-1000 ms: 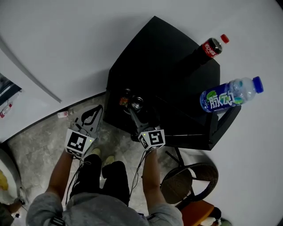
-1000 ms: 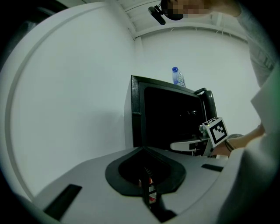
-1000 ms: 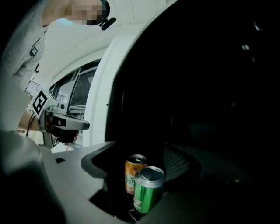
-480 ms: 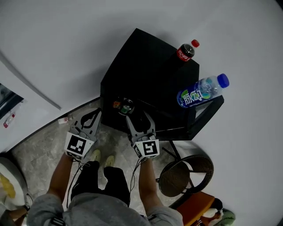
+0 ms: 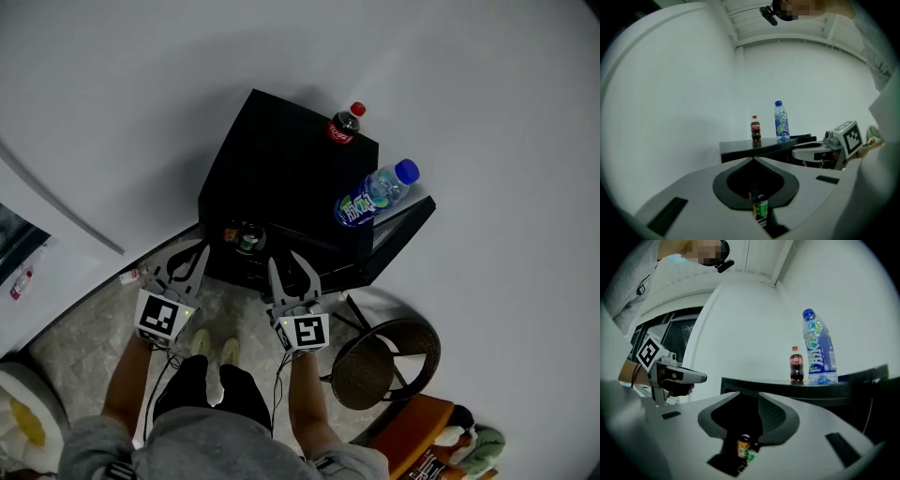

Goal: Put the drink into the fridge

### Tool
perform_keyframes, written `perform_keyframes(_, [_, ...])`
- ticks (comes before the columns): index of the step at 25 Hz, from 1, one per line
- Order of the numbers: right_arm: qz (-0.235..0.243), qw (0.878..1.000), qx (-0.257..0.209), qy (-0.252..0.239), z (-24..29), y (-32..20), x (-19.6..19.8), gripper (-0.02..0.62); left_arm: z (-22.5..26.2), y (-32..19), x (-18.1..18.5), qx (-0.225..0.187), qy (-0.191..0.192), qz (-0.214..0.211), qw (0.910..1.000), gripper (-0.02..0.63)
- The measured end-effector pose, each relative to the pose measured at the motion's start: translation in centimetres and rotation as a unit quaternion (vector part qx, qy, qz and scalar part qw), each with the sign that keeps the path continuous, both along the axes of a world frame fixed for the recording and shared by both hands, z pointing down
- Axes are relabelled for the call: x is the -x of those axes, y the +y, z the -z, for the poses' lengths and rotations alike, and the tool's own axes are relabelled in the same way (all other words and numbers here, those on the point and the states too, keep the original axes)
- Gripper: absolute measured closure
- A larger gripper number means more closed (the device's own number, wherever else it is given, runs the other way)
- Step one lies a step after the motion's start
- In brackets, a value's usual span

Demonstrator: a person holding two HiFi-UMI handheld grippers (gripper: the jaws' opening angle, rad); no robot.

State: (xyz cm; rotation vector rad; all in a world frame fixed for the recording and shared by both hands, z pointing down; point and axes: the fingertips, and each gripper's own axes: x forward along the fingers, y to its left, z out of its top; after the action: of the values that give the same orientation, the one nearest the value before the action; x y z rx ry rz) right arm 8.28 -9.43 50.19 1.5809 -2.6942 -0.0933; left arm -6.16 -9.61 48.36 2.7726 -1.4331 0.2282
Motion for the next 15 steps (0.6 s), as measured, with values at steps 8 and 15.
perform_keyframes(8, [-0.047,0.999,0.001,0.015,4.6,2.2,-2.5,0.518,4.4,1.2,-0.3,-0.002,-0.005,-0.02,0.9998,0.601])
perform_keyframes(15, [-0.09,0.996,0.005,0.006,7.3,3.9,-5.1,0.541,6.1,1.8,-0.1,-0.011,-0.01,-0.024,0.9996,0.601])
